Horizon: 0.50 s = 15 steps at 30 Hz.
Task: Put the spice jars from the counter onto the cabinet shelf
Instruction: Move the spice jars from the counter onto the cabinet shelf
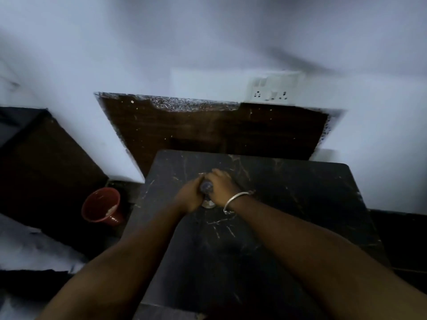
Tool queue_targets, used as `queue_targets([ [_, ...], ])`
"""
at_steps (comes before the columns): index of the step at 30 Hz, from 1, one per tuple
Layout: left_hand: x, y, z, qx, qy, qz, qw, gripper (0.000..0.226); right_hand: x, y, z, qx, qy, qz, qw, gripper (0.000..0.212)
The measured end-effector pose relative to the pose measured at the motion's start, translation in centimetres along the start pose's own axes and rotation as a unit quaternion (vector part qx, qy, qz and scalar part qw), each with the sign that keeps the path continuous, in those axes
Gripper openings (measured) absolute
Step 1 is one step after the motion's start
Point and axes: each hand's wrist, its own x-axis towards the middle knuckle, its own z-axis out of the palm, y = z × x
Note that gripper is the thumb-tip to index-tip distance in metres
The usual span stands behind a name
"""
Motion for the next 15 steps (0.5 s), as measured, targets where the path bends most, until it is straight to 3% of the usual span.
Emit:
queue_targets([
  [2, 0.7, -1.8, 1.0, -0.008, -0.037, -0.046, 0.998, 0.081, 1.6, 0.5, 1.4, -0.036, -0.077, -0.003, 0.996, 0.077],
  [3, 1.0, -2.1, 1.5, -0.009, -0.051, -0.061, 0.997, 0.088, 2.2, 0.9, 2.1, -0.042, -0.102, -0.006, 0.994, 0.079],
  [6, 2.1, -2.8, 2.5, -0.003, -0.085, -0.073, 0.994, 0.095, 2.8, 1.9, 3.9, -0.052, -0.129, -0.012, 0.99, 0.062],
  [8, 2.7, -3.0, 3.2, -0.009, -0.079, -0.069, 0.994, 0.096, 2.2, 2.1, 4.5, -0.019, -0.108, 0.004, 0.994, 0.055],
  [10, 2.9, -3.4, 4.0, -0.003, -0.066, -0.055, 0.996, 0.093, 1.9, 2.7, 5.4, -0.004, -0.037, 0.021, 0.999, 0.05],
  [15, 1.6, -5.1, 6.1, 0.013, -0.03, 0.011, 0.999, 0.087, -1.0, 3.8, 7.1, 0.069, 0.006, -0.027, 0.997, 0.028],
])
